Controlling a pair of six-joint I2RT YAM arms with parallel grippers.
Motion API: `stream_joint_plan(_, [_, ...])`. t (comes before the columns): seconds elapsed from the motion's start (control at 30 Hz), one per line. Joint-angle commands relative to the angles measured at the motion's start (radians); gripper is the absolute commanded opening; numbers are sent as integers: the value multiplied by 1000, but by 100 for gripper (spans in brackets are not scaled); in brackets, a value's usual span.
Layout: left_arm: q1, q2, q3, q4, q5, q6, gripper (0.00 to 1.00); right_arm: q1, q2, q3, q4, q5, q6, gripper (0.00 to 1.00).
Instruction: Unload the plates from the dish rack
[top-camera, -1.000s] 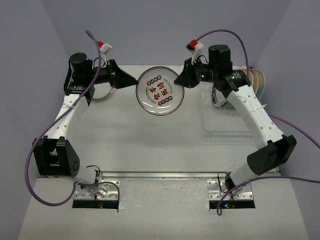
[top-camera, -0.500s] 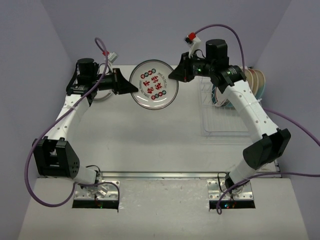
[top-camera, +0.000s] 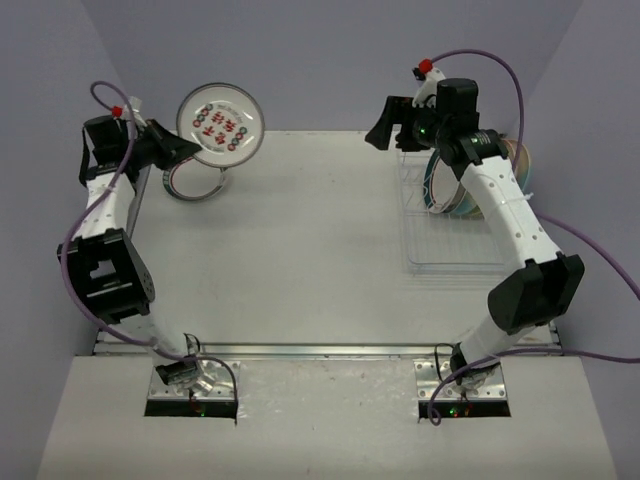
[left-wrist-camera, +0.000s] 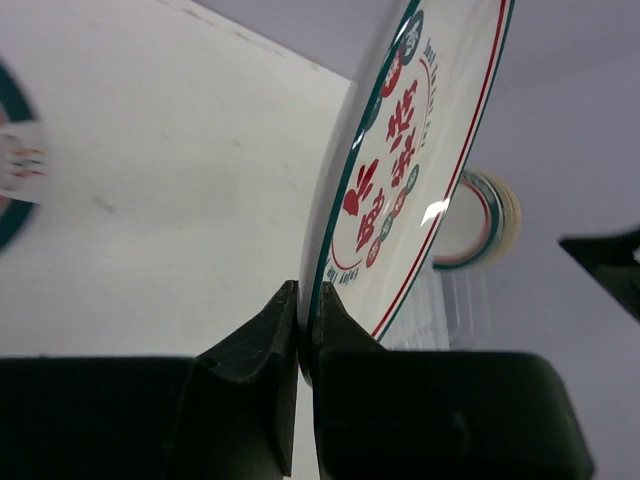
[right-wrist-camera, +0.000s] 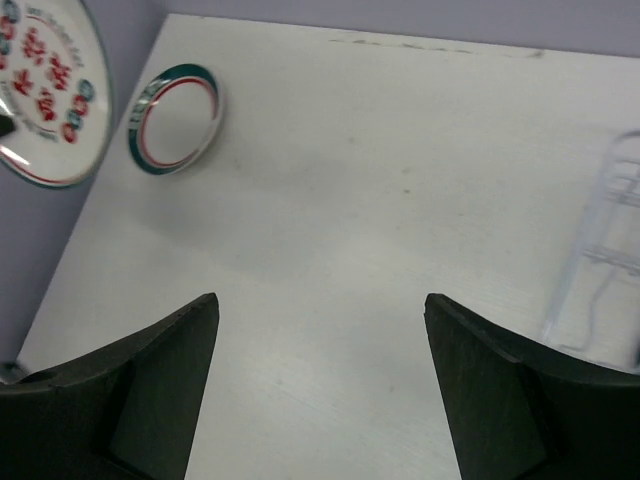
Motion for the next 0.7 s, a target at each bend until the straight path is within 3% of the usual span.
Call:
stream_joint_plan(0.0, [85,176,205,-120,-219,14,0,-76,-48,-42,-30,164,-26,84])
stream_joint_plan(0.17, [110,327,294,-153,-333,38,0,-131,-81,-107,-35,211,-129,89])
stream_joint_plan(0.37, [118,455,359,-173,-366,96,0,-156,-115,-176,-35,185,-148,95])
stream_joint_plan(0.67, [149,522,356,-174,-394,113,9,-165,-112,-198,-35,202,-186,96])
